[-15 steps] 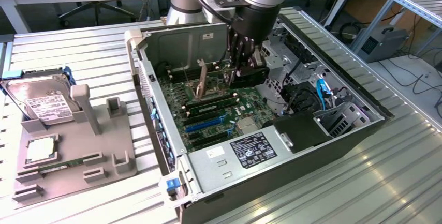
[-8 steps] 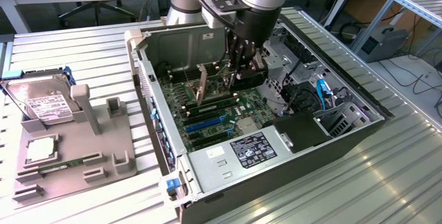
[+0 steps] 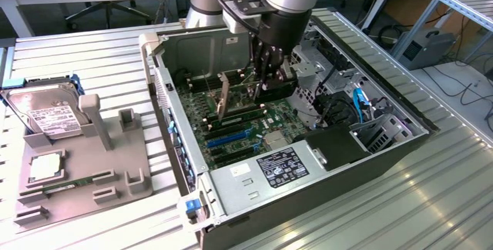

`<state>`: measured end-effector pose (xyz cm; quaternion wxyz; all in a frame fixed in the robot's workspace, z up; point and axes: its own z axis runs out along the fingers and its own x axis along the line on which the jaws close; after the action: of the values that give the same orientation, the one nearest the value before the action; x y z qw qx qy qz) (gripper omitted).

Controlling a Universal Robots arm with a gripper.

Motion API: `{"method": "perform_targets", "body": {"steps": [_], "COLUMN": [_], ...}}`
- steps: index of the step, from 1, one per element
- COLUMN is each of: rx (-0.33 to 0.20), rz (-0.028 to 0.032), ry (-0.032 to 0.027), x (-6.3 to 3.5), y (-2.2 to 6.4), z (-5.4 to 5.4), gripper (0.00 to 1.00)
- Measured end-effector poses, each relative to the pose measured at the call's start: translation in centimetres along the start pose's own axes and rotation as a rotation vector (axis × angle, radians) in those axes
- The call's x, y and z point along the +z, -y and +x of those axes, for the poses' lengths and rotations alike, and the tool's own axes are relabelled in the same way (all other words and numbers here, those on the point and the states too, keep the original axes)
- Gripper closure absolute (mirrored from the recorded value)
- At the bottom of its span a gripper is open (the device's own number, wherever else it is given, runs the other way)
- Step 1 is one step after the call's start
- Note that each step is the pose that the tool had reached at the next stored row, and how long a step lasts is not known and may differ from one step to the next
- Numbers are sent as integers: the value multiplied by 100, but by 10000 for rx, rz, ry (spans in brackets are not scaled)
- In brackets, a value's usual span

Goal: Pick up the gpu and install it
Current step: 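Insert the gpu into the slot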

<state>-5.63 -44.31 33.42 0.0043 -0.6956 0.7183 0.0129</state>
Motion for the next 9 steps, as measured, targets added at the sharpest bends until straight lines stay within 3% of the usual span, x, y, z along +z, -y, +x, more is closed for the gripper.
{"method": "perform_targets", "body": {"steps": [9], "rx": [0], "rz": [0], "ry": [0], "x": [7], "y": [-12], "z": [15], "gripper": [73]}}
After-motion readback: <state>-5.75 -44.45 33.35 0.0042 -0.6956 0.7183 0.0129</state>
